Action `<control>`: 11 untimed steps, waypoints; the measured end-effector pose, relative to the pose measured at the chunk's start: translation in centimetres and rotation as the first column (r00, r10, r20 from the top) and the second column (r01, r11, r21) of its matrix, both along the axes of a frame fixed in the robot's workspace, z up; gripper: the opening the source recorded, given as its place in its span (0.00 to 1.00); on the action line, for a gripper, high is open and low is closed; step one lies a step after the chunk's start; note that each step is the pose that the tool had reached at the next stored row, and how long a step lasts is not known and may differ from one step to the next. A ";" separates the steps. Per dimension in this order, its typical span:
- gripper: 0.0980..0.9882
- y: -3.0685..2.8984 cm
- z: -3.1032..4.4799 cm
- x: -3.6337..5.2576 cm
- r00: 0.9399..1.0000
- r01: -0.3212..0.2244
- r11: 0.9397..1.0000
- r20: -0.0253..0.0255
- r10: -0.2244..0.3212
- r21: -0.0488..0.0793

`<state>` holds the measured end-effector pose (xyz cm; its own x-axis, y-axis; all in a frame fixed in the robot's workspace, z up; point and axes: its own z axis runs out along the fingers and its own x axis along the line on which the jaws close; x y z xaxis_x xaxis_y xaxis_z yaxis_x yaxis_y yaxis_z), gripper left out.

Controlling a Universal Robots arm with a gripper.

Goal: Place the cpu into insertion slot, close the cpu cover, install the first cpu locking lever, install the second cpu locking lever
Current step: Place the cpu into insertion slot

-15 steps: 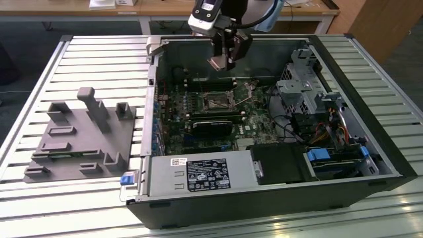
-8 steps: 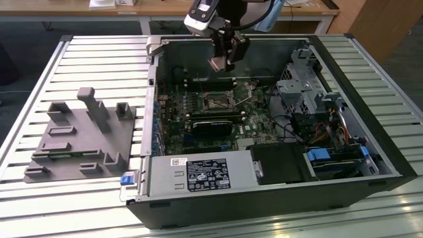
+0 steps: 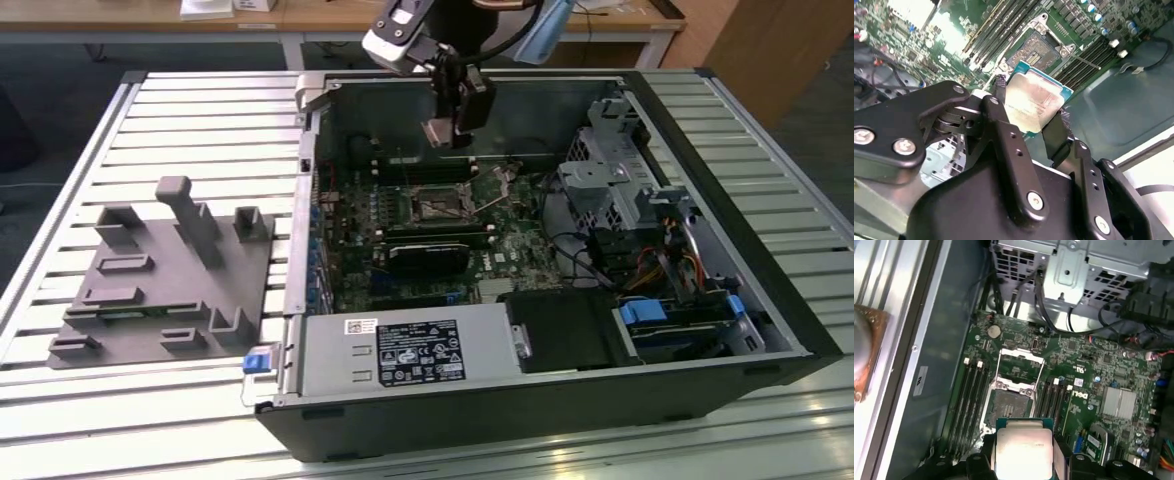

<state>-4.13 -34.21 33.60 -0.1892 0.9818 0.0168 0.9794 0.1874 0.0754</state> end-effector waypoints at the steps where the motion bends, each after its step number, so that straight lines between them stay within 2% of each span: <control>1: 0.50 0.00 -0.05 0.00 1.000 0.016 1.000 0.000 -0.016 0.000; 5: 0.50 0.00 -0.24 0.00 0.997 0.081 0.997 0.000 -0.081 0.000; 11: 0.50 0.00 -0.52 0.00 0.985 0.174 0.985 0.000 -0.174 0.000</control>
<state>-4.13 -34.21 33.08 -0.0156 0.9997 0.0168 0.9971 0.0143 0.0753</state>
